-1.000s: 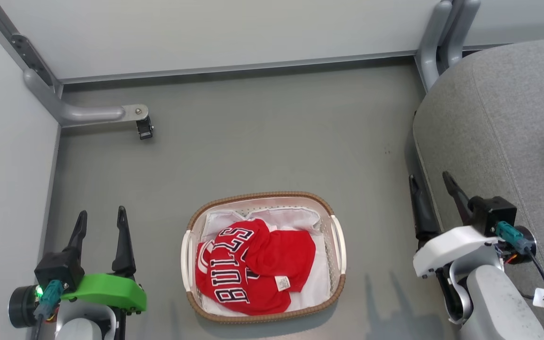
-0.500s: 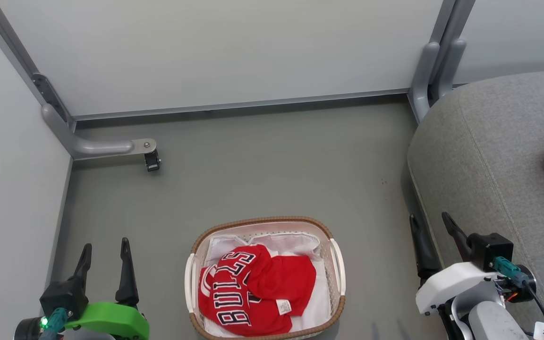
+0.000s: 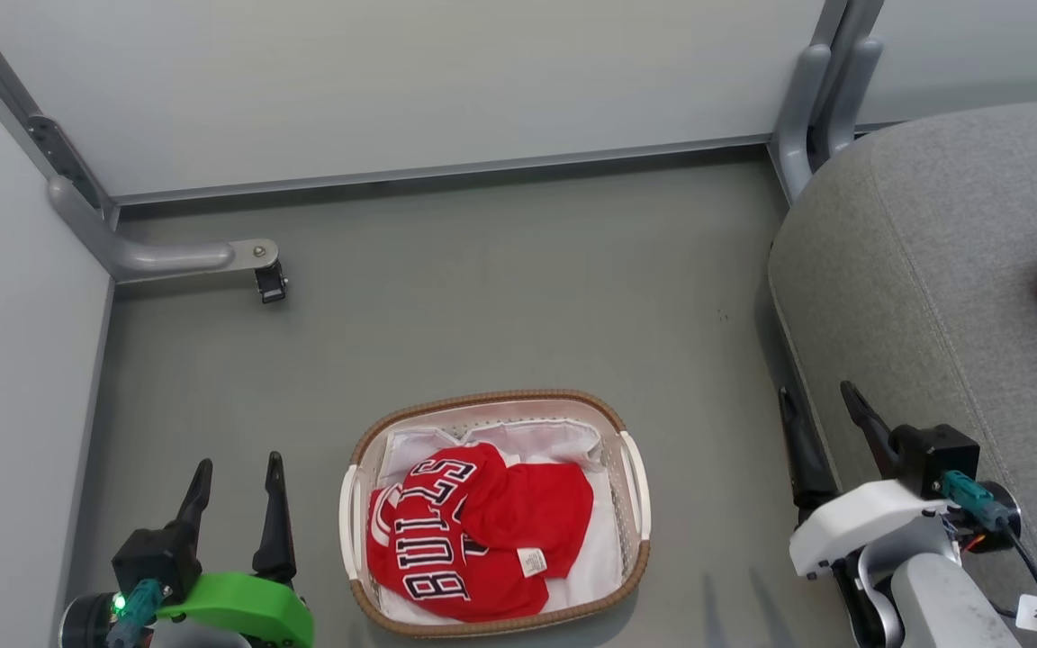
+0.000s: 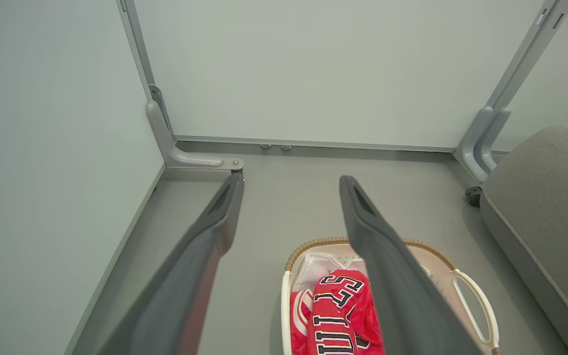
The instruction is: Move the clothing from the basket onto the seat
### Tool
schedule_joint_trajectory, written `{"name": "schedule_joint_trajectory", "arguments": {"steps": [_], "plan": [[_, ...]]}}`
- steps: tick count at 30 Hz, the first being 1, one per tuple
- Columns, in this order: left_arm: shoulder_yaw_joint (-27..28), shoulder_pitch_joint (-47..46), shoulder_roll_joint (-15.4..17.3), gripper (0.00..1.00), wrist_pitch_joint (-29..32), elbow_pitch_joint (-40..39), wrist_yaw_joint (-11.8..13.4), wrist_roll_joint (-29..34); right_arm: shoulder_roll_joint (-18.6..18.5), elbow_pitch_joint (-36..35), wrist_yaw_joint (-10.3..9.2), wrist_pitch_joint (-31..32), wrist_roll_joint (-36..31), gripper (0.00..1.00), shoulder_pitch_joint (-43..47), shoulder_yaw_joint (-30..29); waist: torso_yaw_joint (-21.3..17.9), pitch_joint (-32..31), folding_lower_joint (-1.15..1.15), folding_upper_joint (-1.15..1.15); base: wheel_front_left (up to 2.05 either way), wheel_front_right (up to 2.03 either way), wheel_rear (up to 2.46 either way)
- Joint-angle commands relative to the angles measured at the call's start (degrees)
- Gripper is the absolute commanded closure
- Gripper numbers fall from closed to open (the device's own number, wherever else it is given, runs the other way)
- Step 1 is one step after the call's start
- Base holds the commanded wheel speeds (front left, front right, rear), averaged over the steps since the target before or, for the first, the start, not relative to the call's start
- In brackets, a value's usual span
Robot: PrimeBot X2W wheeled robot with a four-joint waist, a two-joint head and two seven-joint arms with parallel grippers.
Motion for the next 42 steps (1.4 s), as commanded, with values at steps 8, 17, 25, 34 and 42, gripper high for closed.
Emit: {"name": "schedule_joint_trajectory", "arguments": {"steps": [8, 17, 25, 34, 42], "plan": [[-4.69, -5.31, 0.14, 0.0, 0.03, 2.0, -0.17, -0.86, -0.28, -2.28, -0.08, -0.25, 0.91, 0.0, -5.24, 1.42, -1.81, 8.66, 0.0, 0.0, 0.0, 0.0, 0.0], [-10.44, -13.46, 1.32, 0.0, 0.03, 6.4, -0.17, -1.43, -0.27, -5.17, -0.08, -0.25, 3.42, 0.0, -10.7, 3.69, -5.14, 19.59, 0.0, 0.0, 0.0, 0.0, 0.0], [-14.13, -21.85, 3.17, 0.0, 0.04, 11.29, -0.17, -0.92, -0.22, -7.86, -0.08, -0.25, 4.23, 0.0, -14.93, 5.63, -7.89, 28.46, 0.0, 0.0, 0.0, 0.0, 0.0], [-16.01, -29.64, 5.94, 0.0, 0.04, 20.78, -0.17, 0.23, -0.21, -11.34, -0.08, -0.25, 6.53, 0.0, -18.64, 8.1, -11.63, 35.42, 0.0, 0.0, 0.0, 0.0, 0.0], [-17.87, -36.01, 8.7, 0.0, 0.04, 28.78, 0.02, 3.43, -0.23, -14.81, -0.08, -0.25, 8.4, 0.0, -19.95, 9.18, -13.77, 40.06, 0.0, 0.0, 0.0, 0.0, 0.0]]}}
